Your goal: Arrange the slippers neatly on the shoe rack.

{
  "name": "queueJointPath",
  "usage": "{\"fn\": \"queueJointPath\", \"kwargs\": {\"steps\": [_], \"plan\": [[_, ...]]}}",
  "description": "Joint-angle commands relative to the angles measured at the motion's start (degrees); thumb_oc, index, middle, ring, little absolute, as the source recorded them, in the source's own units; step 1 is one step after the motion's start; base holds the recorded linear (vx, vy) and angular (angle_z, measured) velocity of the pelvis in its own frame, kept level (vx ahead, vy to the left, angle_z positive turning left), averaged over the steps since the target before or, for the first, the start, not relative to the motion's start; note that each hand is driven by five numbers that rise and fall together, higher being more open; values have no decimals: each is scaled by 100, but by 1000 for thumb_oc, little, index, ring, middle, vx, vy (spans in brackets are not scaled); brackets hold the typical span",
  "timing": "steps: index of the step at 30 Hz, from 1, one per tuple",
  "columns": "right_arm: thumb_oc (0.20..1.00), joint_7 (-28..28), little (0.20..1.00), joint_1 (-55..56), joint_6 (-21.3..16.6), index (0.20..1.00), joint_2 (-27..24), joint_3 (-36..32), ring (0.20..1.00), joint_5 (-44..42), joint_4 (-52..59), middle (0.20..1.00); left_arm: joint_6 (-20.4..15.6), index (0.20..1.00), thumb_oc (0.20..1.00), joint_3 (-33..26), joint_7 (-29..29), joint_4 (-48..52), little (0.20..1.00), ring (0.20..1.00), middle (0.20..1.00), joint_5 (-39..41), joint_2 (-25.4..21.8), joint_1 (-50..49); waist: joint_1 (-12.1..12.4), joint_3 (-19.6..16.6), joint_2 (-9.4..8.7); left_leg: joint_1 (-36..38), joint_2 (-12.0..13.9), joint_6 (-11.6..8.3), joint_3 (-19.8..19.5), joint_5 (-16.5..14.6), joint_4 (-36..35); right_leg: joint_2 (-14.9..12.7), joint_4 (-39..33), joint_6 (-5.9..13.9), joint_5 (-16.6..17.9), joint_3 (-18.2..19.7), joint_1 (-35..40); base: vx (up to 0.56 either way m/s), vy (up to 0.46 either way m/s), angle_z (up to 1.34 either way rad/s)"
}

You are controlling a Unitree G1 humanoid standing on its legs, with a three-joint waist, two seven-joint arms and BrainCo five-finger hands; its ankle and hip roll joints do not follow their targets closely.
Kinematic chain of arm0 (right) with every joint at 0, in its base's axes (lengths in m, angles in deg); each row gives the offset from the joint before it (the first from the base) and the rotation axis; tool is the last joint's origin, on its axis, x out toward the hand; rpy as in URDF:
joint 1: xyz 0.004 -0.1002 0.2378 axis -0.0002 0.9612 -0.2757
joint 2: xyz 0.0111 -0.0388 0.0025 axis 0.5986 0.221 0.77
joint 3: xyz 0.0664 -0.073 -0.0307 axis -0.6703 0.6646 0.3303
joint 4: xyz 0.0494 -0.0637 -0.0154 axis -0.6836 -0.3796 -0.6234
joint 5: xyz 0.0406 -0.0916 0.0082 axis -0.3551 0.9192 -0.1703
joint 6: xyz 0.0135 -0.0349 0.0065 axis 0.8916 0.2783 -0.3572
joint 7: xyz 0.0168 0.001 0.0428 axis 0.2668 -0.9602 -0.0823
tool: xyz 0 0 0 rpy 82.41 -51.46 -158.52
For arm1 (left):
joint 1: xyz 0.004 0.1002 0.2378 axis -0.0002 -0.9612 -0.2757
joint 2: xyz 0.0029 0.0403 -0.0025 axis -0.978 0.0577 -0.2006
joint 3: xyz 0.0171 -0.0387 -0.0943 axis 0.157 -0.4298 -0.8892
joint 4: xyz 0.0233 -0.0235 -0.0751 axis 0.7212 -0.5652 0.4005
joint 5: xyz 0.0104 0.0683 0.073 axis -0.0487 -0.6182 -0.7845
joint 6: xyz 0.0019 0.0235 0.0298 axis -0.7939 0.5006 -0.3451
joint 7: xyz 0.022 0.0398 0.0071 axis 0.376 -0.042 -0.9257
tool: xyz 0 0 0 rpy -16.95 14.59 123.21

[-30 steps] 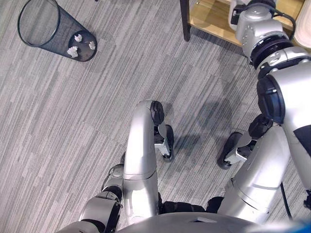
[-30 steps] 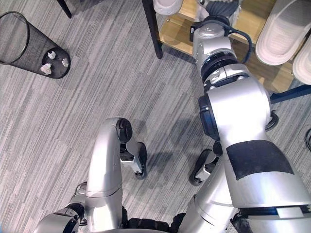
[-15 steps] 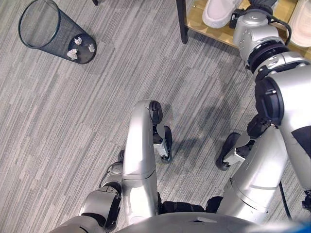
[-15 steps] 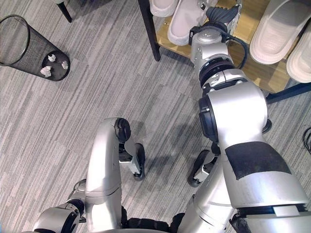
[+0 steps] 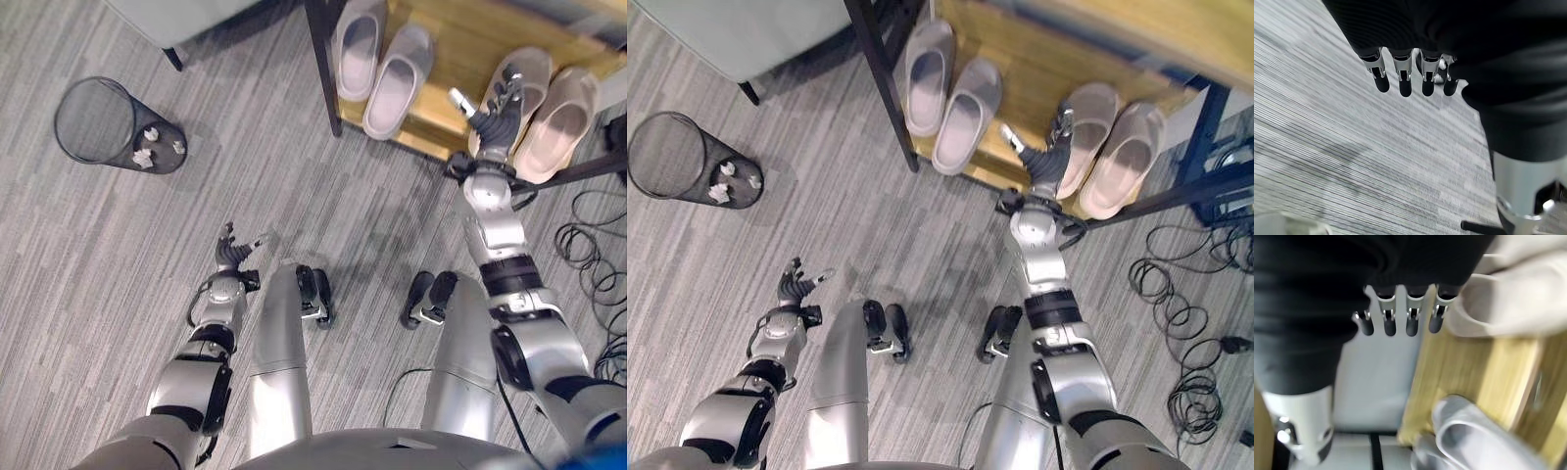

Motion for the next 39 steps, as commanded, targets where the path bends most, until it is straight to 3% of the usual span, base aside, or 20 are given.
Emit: {"fn": "queueJointPath", "kwargs": {"steps": [1,3,8,13,16,17,20,21,24,28,39], "plan": [[1000,-204,1000,-1472,-404,1000,-302,556,1000,982,-358,1000,-190,1000,1000,53,-269,-643,1000,1000,1000,-87,-148,458,143,218,-124,-1018,230,-71,-673,-253,1143,-414,413,389,136,716,-254,-15,-64,19],[1000,-90,1000,-1756,-361,1000,-555,1250,1000,1592,-592,1000,-282,1000,1000,141,-339,-633,1000,1000,1000,-152,-176,565,156,159,-176,-1204,227,-86,-725,-267,1310,-416,571,381,72,771,-458,16,-77,21],[1000,-313,1000,-2744,302,1000,-716,2446,1000,2505,-1717,1000,-420,1000,1000,214,-484,-614,1000,1000,1000,-173,-344,775,210,338,-336,-1382,165,-90,-673,-471,1853,-339,1241,382,-155,1171,-884,49,-57,14],[1000,-249,1000,-3245,308,1000,-752,3110,1000,2856,-2233,1000,-504,1000,1000,278,-550,-358,1000,1000,1000,-284,-446,773,262,602,-447,-1382,178,-145,-704,-659,2387,-311,1894,362,-287,1480,-1067,88,-68,2],[1000,39,1000,-3799,367,1000,-599,3719,1000,3290,-2823,1000,-477,1000,1000,281,-631,-184,1000,1000,1000,-444,-719,908,338,933,-576,-1382,232,-218,-824,-974,3205,-311,2885,360,-498,1872,-1344,191,-71,5],[1000,555,1000,-3953,195,1000,-598,3957,1000,3589,-3040,1000,-509,1000,1000,272,-744,-207,1000,1000,1000,-516,-947,1135,395,1138,-500,-1382,187,-225,-1055,-1154,3733,-325,3462,352,-632,1972,-1364,188,-18,7],[1000,975,1000,-4087,104,1000,-615,3923,1000,3739,-3015,1000,-560,1000,1000,249,-938,-160,1000,1000,1000,-647,-1064,1183,431,1290,-458,-1382,187,-224,-1186,-1289,4045,-333,3804,347,-710,2045,-1364,97,22,-1],[1000,1435,1000,-4210,9,1000,-674,3927,1000,3874,-2894,1000,-567,1000,1000,169,-1111,-71,1000,1000,1000,-725,-1265,1250,465,1473,-411,-1382,153,-180,-1294,-1376,4294,-348,4027,344,-728,2125,-1364,41,48,-13],[1000,1934,1000,-4377,-49,1000,-773,3830,1000,4077,-2515,1000,-537,1000,1000,100,-1322,41,1000,1000,1000,-759,-1635,1506,486,1735,-315,-1382,121,-150,-1415,-1553,4654,-342,4374,337,-797,2231,-1364,12,74,-7],[1000,1904,1000,-4492,103,1000,-621,3988,1000,4315,-2624,1000,-592,1000,1000,150,-1458,36,1000,1000,1000,-1016,-1612,1453,475,1934,-283,-1382,41,-111,-1465,-1700,4924,-270,4651,314,-855,2346,-1364,10,52,-8],[1000,1868,1000,-4711,525,1000,-268,4222,1000,4489,-3689,1000,-612,1000,1000,158,-1661,-186,1000,1000,1000,-1146,-1695,1458,460,1792,-305,-1382,24,-54,-1421,-1721,4895,-235,4711,329,-821,2369,-1364,3,19,-2]]}}
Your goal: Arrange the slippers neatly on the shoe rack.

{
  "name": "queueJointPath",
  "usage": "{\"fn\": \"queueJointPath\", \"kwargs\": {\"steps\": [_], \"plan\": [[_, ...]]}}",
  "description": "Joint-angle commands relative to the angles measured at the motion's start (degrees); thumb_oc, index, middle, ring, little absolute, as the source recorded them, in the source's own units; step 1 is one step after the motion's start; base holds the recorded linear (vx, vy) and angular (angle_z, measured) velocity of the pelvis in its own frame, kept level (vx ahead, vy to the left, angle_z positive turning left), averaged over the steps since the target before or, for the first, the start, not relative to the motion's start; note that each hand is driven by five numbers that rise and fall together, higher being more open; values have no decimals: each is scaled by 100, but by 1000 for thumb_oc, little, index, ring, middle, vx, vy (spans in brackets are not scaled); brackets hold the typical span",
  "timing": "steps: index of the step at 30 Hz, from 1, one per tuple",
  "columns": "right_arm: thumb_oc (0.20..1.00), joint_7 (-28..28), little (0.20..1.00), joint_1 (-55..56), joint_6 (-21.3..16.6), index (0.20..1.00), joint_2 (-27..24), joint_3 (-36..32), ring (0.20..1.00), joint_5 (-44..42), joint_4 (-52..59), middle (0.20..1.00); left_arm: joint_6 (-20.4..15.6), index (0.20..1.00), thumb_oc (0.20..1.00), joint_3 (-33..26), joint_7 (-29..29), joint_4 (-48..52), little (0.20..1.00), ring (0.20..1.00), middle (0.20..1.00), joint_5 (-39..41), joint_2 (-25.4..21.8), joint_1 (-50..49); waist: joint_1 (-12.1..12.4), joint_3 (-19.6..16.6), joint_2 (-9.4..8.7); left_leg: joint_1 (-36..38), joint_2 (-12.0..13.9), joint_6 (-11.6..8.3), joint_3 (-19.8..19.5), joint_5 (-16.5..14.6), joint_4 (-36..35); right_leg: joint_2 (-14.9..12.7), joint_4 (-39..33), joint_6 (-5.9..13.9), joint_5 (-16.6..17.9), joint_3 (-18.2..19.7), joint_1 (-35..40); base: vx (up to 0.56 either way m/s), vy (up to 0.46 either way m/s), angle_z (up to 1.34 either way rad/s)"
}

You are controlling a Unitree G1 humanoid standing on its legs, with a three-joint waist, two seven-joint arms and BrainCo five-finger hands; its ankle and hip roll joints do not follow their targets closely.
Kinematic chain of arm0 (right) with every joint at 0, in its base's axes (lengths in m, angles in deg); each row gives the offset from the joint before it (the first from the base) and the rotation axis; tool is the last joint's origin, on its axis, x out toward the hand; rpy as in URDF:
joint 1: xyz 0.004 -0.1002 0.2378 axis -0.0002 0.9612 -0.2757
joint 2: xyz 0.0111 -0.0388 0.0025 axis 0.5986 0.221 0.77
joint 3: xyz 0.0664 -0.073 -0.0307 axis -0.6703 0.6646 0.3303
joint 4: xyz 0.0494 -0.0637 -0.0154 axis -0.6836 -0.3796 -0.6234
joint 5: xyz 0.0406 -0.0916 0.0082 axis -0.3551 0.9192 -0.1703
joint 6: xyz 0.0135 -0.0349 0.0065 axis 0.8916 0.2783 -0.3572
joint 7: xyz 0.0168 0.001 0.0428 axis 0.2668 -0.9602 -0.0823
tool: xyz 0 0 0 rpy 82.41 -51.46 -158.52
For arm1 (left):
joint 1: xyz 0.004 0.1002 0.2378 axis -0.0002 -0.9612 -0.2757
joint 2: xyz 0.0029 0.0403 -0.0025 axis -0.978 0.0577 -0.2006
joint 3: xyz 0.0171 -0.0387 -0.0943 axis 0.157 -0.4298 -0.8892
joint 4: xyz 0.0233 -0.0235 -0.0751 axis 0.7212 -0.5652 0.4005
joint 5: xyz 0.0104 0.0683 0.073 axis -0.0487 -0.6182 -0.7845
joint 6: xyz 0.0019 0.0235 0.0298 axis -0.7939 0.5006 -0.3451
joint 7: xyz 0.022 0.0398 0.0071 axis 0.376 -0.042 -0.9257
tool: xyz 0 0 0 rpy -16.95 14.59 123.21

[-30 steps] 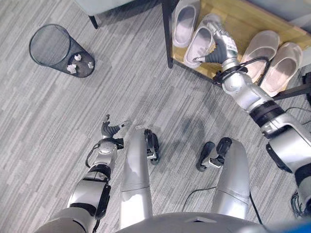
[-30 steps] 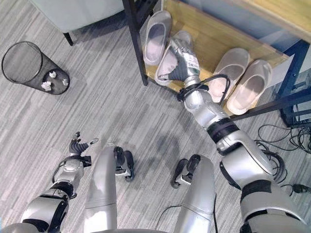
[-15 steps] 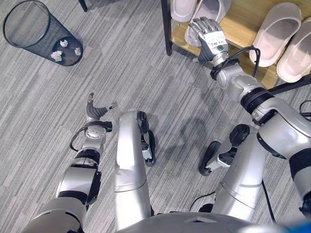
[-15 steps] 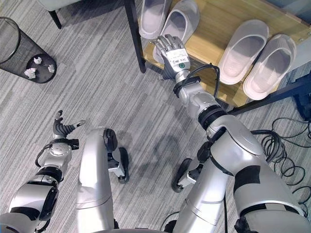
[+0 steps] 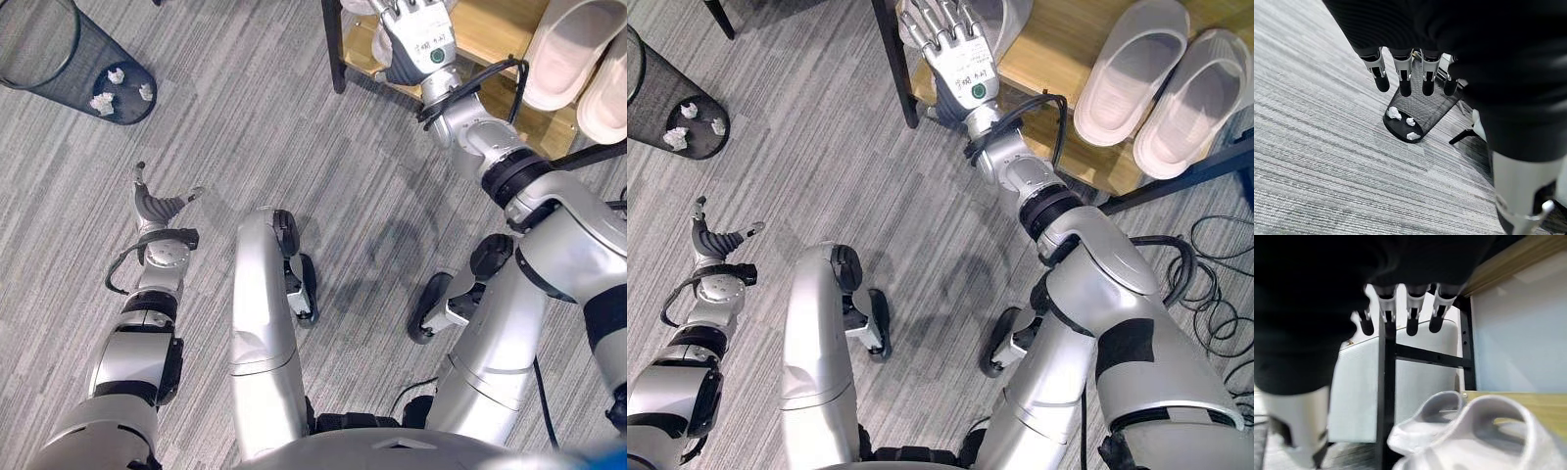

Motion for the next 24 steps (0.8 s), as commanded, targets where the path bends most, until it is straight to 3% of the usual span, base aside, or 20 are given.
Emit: {"fn": "queueJointPath", "kwargs": {"steps": [1,13,24], "plan": [[1000,118,1000,-643,210,1000,95,-76,1000,89,-245,1000,-291,1000,1000,-68,-326,-82,1000,1000,1000,30,-103,133,177,-172,-84,118,-300,65,-818,-245,300,-127,-175,335,835,780,593,0,0,0],[1000,54,1000,-703,302,1000,334,-61,1000,35,-1008,1000,-477,1000,1000,-88,-580,114,1000,1000,1000,229,-339,916,181,-64,-26,118,-356,136,-838,-302,480,-118,39,370,826,936,593,1,11,0],[1000,34,1000,-791,393,1000,400,42,1000,-14,-1368,1000,-493,1000,1000,-65,-553,712,1000,1000,1000,43,-298,738,287,58,-49,118,-453,291,-757,-373,578,-114,74,458,883,1103,593,5,31,1]]}}
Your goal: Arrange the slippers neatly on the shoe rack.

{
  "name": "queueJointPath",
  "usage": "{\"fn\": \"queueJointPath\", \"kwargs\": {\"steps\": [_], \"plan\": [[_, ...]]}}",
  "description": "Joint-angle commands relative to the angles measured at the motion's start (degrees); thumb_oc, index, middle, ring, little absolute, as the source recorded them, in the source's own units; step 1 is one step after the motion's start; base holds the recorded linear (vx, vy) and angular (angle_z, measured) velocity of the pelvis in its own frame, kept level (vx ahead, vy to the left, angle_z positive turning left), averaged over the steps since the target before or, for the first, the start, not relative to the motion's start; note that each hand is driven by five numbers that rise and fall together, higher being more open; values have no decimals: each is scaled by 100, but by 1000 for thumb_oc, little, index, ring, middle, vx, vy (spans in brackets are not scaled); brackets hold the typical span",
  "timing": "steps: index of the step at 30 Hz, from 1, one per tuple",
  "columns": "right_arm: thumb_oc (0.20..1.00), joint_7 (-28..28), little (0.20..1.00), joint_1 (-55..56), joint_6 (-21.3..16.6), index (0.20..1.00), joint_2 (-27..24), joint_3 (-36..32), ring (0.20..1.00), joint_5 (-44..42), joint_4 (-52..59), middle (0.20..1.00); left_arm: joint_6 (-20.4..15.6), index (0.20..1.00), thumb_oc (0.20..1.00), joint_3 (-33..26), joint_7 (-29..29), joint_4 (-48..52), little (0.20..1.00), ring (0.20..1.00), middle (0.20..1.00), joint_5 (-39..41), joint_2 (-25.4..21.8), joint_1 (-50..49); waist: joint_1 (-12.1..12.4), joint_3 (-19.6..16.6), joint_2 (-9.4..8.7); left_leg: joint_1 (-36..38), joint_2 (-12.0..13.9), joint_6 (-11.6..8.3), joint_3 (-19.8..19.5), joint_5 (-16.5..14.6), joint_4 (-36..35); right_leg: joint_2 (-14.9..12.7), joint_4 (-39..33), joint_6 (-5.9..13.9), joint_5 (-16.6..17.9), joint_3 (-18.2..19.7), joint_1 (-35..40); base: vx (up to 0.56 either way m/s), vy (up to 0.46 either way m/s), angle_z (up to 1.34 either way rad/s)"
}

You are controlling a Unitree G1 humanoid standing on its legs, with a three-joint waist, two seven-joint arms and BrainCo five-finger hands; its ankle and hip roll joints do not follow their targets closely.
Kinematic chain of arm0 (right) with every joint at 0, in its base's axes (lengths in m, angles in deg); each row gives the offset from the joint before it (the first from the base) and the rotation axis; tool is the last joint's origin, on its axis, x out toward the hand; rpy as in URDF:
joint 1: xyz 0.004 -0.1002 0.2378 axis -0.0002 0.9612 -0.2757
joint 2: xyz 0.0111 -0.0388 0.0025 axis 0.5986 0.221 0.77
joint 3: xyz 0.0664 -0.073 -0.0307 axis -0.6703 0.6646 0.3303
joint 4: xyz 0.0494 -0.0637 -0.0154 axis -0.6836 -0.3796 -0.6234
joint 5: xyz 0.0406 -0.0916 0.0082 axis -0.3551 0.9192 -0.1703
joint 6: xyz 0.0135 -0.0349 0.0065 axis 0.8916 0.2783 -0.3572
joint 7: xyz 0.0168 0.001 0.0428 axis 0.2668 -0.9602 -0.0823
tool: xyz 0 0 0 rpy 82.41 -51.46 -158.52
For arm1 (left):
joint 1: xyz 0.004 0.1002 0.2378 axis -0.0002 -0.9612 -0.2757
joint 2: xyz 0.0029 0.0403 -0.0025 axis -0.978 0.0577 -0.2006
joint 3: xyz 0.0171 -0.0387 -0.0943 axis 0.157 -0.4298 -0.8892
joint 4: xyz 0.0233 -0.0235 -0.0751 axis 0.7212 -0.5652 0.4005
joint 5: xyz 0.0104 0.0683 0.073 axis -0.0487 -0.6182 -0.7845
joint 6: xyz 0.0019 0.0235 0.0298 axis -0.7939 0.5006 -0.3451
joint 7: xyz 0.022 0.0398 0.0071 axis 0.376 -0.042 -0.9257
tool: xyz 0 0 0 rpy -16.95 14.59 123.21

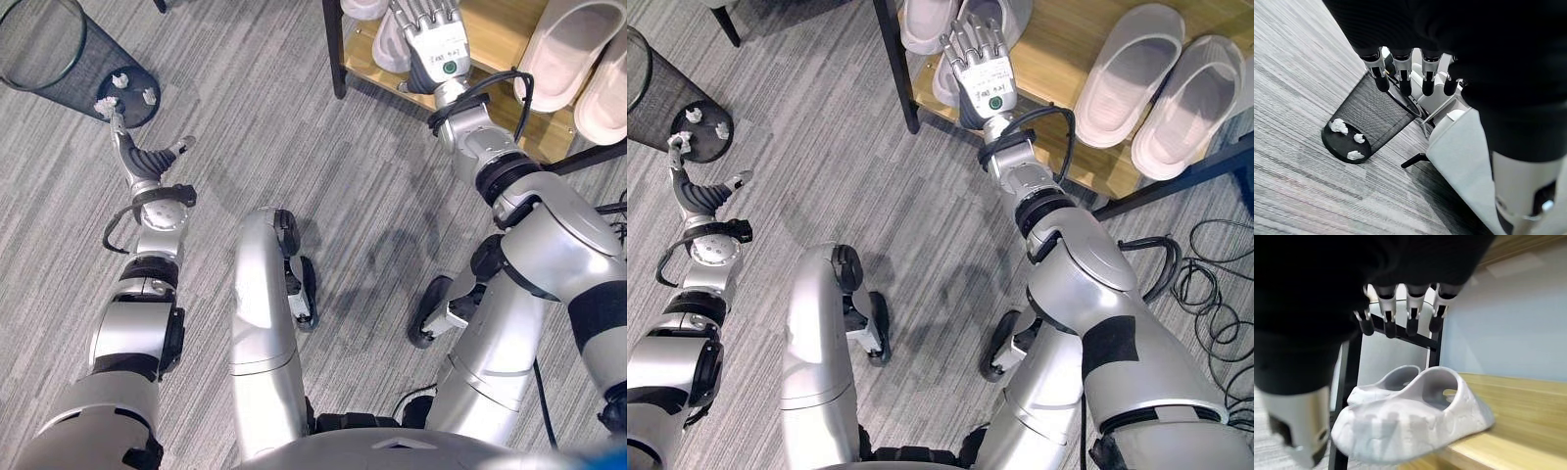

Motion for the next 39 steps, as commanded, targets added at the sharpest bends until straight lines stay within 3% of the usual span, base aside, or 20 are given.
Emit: {"fn": "queueJointPath", "kwargs": {"steps": [1,12,30,39], "plan": [[1000,61,1000,-784,144,1000,-40,-92,1000,-77,-171,1000,-201,1000,1000,-41,-156,456,1000,1000,1000,-21,-247,137,277,78,-20,119,-432,326,-716,-381,430,-107,-87,490,909,1040,617,-1,31,1],[1000,331,1000,-1201,216,1000,-43,-228,1000,-437,-1621,1000,-202,1000,1000,498,134,-167,1000,1000,1000,-42,-196,773,549,288,114,119,-561,573,-533,-493,573,-106,105,601,940,1438,617,33,53,11],[1000,491,1000,-1700,543,1000,-685,86,1000,-738,-2377,1000,-135,1000,1000,525,296,-320,1000,1000,1000,-88,62,281,783,243,106,119,-653,783,-278,-444,353,-278,-39,781,1094,1671,634,17,10,3],[1000,-174,1000,-1828,885,1000,-825,-365,1000,-1196,-2377,1000,24,1000,1000,404,377,-378,1000,1000,1000,-6,298,-16,859,267,89,119,-655,761,-242,-444,332,-233,32,815,1103,1716,645,12,0,5]]}}
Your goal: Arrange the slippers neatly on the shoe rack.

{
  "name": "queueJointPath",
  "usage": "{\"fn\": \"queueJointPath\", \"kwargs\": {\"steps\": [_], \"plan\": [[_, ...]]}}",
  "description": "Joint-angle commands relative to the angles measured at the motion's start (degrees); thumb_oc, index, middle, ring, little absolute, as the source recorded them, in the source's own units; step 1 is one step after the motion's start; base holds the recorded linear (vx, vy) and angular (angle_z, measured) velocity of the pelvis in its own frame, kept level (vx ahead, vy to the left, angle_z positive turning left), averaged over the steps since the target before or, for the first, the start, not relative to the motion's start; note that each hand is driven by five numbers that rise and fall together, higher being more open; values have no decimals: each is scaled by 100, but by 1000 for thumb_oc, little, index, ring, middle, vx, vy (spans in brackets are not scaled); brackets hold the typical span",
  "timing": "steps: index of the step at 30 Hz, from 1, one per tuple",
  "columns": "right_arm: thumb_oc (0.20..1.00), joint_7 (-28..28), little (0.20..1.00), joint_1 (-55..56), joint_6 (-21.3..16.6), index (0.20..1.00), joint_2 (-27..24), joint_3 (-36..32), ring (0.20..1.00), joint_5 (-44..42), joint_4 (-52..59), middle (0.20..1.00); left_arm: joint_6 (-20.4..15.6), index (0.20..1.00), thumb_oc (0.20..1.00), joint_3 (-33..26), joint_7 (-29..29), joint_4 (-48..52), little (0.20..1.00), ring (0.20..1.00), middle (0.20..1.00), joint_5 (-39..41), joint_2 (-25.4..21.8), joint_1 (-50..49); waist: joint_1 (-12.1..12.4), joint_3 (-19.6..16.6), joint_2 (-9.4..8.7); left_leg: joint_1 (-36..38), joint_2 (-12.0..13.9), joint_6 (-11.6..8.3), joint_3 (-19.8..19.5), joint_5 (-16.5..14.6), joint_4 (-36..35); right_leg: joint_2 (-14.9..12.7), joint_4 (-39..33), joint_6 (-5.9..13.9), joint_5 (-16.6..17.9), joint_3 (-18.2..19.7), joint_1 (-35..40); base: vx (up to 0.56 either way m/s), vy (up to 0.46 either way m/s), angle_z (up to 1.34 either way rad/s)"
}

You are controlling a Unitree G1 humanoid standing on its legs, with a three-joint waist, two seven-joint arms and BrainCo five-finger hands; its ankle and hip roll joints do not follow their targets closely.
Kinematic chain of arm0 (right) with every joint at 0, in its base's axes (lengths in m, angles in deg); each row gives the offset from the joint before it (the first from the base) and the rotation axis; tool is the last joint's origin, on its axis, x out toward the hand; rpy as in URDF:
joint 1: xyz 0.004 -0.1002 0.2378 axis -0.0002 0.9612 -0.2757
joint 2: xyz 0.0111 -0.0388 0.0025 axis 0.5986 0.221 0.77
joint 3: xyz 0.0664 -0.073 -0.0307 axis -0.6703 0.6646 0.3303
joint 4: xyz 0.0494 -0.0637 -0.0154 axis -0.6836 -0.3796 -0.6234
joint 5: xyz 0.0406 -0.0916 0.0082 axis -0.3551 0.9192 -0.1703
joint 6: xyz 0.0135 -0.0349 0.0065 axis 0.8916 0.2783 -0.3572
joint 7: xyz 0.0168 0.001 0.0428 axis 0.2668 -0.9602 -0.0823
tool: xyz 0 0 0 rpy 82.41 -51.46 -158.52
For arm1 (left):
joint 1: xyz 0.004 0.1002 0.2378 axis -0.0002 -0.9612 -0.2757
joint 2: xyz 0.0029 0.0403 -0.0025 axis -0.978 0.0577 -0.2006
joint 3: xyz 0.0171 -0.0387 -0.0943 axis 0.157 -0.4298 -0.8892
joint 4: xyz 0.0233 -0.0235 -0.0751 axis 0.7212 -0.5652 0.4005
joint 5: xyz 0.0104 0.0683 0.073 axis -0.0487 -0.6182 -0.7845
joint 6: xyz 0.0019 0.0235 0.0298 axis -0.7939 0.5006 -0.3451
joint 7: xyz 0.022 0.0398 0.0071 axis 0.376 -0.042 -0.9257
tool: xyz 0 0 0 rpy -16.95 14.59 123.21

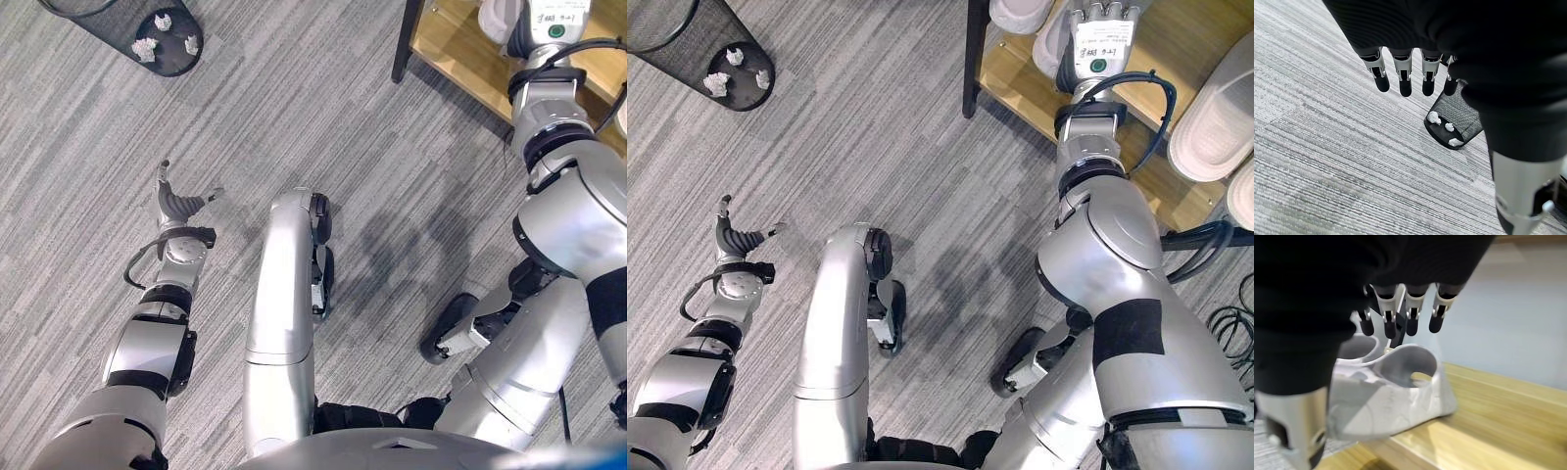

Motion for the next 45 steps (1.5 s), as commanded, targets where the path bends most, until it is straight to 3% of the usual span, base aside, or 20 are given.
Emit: {"fn": "queueJointPath", "kwargs": {"steps": [1,4,8,12,15,19,23,24,25,28,33,34,35,37,39,40,41,42,43,45], "plan": [[1000,-123,1000,-954,287,1000,-372,140,1000,-392,-146,1000,-37,1000,1000,-71,-18,607,1000,1000,1000,17,-48,95,252,-181,59,309,-291,573,-451,-156,-222,52,-609,382,1449,1041,799,14,-9,-4],[1000,-456,1000,-1015,363,1000,-345,33,1000,-509,-146,1000,-3,1000,1000,-163,-4,854,1000,1000,1000,-65,61,-208,304,-202,7,309,-335,552,-468,-148,-227,79,-570,392,1472,1057,817,17,-56,1],[1000,-550,1000,-1035,-148,1000,-188,-287,1000,-708,95,1000,16,1000,1000,-319,-12,675,1000,1000,1000,-109,152,-298,238,-229,-39,309,-297,495,-515,-179,-101,178,-369,365,1430,1069,814,21,-44,3],[1000,-41,1000,-639,-1067,1000,-162,-1043,1000,-871,1864,1000,103,1000,1000,-633,45,583,1000,1000,1000,-57,157,-232,-50,-290,-63,309,-201,377,-558,-132,-131,287,-406,235,1421,1048,797,-23,-25,-9],[1000,-162,1000,-161,-1423,1000,-259,-1234,1000,-841,2802,1000,129,1000,1000,-794,111,664,1000,1000,1000,-5,97,-313,-202,-342,-69,309,-138,285,-628,-87,-106,298,-417,174,1421,1017,786,-33,-32,-5],[1000,-425,1000,517,-1637,1000,-679,-1540,1000,-904,4645,1000,180,1000,1000,-963,154,904,1000,1000,1000,73,95,-432,-391,-387,-77,309,-68,136,-746,9,-121,304,-452,137,1438,1004,780,-52,-54,-6],[1000,-1189,1000,1632,-1614,1000,-1002,-1954,1000,-1214,6418,1000,233,1000,1000,-1222,172,1476,1000,1000,1000,89,255,-865,-522,-549,-62,309,30,4,-785,116,-341,274,-650,89,1450,871,804,-84,-80,-16],[1000,-1474,1000,1953,-1619,1000,-1039,-2047,1000,-1360,6801,1000,232,1000,1000,-1290,195,1633,1000,1000,1000,96,261,-935,-545,-629,-63,309,56,-21,-785,162,-466,242,-759,84,1471,782,831,-123,-99,-18],[1000,-2273,1000,2644,-1534,1000,-1048,-2190,1000,-2009,7701,1000,330,1000,1000,-1297,293,2017,1000,1000,1000,126,168,-964,-618,-807,-44,309,119,-69,-729,331,-872,131,-1188,92,1501,545,912,-243,-112,-15],[1000,-3023,1000,4172,-1163,1000,-1239,-2599,1000,-2171,8977,1000,423,1000,1000,-1335,477,3573,1000,1000,1000,30,174,-1375,-698,-1316,-42,309,251,-168,-681,836,-1997,-30,-2252,112,1531,-121,1207,-293,-103,-5],[1000,-3198,1000,6003,-1059,1000,-1465,-3354,1000,-2000,9555,1000,414,1000,1000,-1477,646,4523,1000,1000,1000,77,732,-2368,-628,-2038,50,309,178,-186,-676,943,-2458,-95,-2941,91,1547,-638,1308,-91,4,-4],[1000,-2954,1000,6883,-1253,1000,-1360,-3843,1000,-1991,9363,1000,1117,1000,1000,-853,512,6410,1000,1000,1000,-555,1348,-4065,-559,-2370,147,315,171,-130,-632,1053,-2913,-176,-3500,75,1577,-1124,1552,-193,37,-4],[1000,-2790,1000,7069,-1324,1000,-1303,-3847,1000,-2019,9255,1000,1197,1000,1000,-807,1518,6053,1000,1000,1000,2097,2980,-4480,-546,-2477,137,622,167,-84,-556,1111,-3289,-127,-3938,74,1647,-1423,1928,-250,23,18],[1000,-2424,1000,7645,-1676,1000,-1340,-4223,1000,-2104,8552,1000,910,1000,1000,-174,1678,5371,1000,1000,1000,2533,3131,-4731,-610,-2647,85,1565,98,-116,-370,1296,-4296,58,-5083,68,1877,-1949,2949,-215,33,19],[1000,-2101,1000,8226,-1857,1000,-990,-4387,1000,-1916,7493,1000,646,1000,1000,-427,2255,4343,1000,1000,1000,3033,3239,-4347,-612,-2838,39,2611,-150,-69,-235,1486,-5358,262,-6263,8,2170,-2325,3935,-82,22,0],[1000,-2002,1000,8351,-1948,1000,-657,-4467,1000,-1956,6935,1000,519,1000,1000,-893,2909,3255,1000,1000,1000,3327,3054,-4032,-624,-2886,1,3021,-222,-84,-183,1622,-5774,353,-6716,9,2316,-2459,4336,64,-4,-14],[1000,-1938,1000,8540,-1937,1000,-461,-4527,1000,-1866,6673,1000,771,1000,1000,-1407,3536,2388,1000,1000,1000,3548,2858,-3626,-647,-2977,-21,3333,-282,-89,-144,1669,-6099,404,-7098,-13,2387,-2545,4620,210,-69,-31],[1000,-1635,1000,8944,-2204,1000,351,-4437,1000,-1564,5701,1000,2032,1000,1000,-2733,5877,432,1000,1000,1000,3861,1629,-2989,-739,-3404,-141,4312,-410,-125,-100,2155,-7395,618,-8373,-34,2882,-2774,5552,273,-46,-21],[1000,-1501,1000,9130,-2353,1000,449,-4382,1000,-1458,5324,1000,2497,1000,1000,-3130,6598,-39,1000,1000,1000,3732,1086,-3016,-785,-3582,-159,4713,-383,-171,-11,2311,-7876,686,-8842,-5,3047,-2845,5918,295,-32,-21],[1000,-1298,1000,9302,-2537,1000,590,-4213,1000,-1386,4927,1000,2986,1000,1000,-3574,7228,-849,1000,1000,1000,3332,177,-2926,-929,-3821,-180,5366,-353,-179,91,2521,-8646,764,-9712,-47,3284,-2809,6561,204,29,-29]]}}
